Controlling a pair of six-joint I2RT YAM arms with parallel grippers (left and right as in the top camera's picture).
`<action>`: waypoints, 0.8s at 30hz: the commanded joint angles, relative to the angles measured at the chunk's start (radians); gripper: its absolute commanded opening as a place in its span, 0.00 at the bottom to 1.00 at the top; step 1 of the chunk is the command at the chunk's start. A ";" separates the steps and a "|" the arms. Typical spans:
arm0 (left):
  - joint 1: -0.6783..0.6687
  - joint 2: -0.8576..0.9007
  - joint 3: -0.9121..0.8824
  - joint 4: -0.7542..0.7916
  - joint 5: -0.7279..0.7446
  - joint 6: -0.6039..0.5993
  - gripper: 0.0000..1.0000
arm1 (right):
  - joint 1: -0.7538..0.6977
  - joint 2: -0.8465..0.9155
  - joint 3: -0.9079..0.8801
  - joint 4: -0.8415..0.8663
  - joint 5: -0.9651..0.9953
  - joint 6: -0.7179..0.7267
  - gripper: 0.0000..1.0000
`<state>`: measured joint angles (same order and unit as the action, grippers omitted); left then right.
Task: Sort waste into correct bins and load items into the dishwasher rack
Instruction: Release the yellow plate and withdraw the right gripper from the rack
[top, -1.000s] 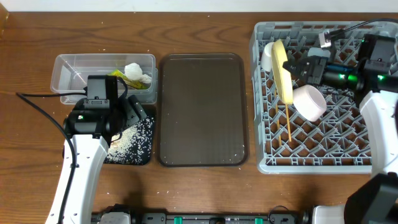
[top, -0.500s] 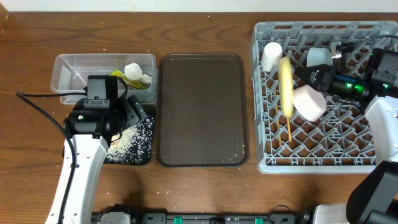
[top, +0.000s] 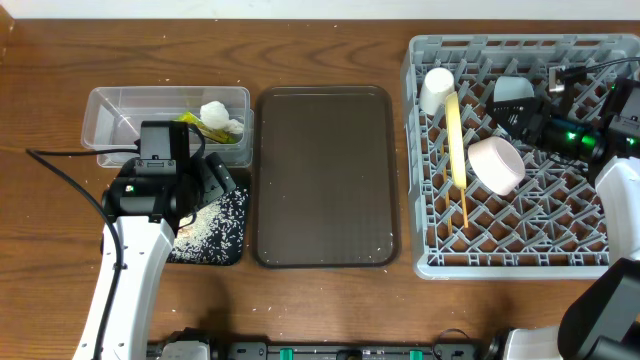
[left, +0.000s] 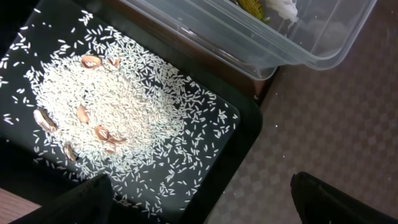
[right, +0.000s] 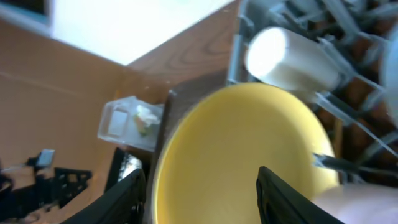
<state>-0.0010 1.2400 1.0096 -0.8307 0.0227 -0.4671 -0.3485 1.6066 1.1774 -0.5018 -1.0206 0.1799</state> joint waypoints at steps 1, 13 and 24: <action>0.005 0.002 0.010 -0.003 -0.009 0.001 0.94 | -0.008 -0.061 0.020 -0.031 0.190 0.006 0.58; 0.005 0.002 0.010 -0.003 -0.008 0.001 0.94 | 0.030 -0.183 0.020 -0.100 0.825 -0.151 0.99; 0.005 0.002 0.010 -0.003 -0.009 0.001 0.94 | 0.030 -0.183 0.020 -0.101 0.826 -0.151 0.99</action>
<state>-0.0010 1.2400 1.0096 -0.8307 0.0227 -0.4671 -0.3408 1.4273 1.1790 -0.6041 -0.2100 0.0475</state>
